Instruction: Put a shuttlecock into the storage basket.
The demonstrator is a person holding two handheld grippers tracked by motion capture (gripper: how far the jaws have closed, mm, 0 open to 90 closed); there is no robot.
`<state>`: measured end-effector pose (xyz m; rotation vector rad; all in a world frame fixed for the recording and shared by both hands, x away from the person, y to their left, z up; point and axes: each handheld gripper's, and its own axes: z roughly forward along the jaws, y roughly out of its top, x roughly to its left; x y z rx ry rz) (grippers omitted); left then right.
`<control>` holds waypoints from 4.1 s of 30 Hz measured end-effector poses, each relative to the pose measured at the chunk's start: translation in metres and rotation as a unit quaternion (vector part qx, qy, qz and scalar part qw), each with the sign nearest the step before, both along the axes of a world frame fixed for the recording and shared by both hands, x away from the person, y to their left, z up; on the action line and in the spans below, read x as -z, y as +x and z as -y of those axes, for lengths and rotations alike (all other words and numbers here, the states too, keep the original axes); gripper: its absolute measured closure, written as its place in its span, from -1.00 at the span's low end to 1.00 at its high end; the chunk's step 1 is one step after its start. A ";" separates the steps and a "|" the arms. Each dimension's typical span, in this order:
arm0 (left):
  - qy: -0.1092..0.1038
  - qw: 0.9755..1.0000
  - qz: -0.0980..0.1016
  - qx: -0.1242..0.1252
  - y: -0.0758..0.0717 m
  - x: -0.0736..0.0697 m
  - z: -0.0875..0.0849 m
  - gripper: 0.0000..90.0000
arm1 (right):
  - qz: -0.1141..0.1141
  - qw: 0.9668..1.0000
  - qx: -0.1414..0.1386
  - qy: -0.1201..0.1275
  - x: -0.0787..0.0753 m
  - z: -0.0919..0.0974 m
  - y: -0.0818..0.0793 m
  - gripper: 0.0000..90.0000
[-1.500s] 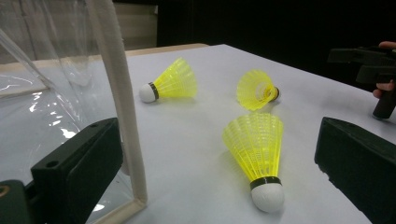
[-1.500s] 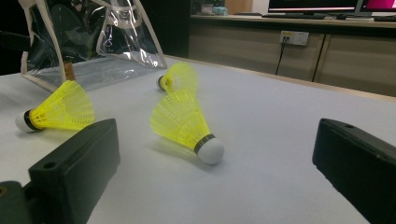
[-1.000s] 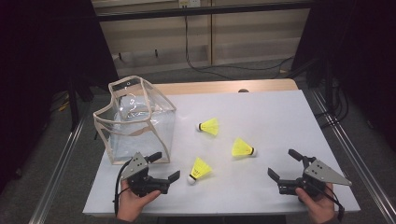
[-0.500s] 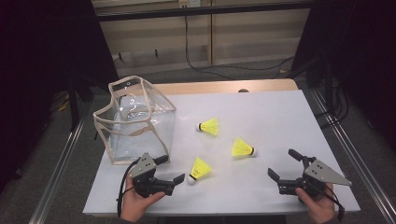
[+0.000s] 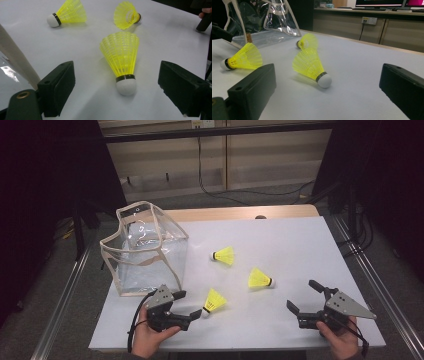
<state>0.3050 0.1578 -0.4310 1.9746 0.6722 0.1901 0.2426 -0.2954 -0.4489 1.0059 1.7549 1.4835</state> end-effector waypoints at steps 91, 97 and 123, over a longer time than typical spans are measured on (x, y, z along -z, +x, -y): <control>0.104 0.992 -0.070 0.019 0.008 0.018 0.044 0.29 | 0.001 1.000 0.003 -0.004 0.000 0.003 -0.003 -0.98; 0.105 0.992 -0.070 0.018 0.008 0.018 0.044 0.30 | 0.002 1.000 0.002 -0.005 0.000 0.004 -0.003 -0.98; 0.108 0.991 -0.073 0.006 0.008 0.018 0.045 0.43 | 0.003 1.000 0.003 -0.007 0.000 0.003 -0.004 -0.98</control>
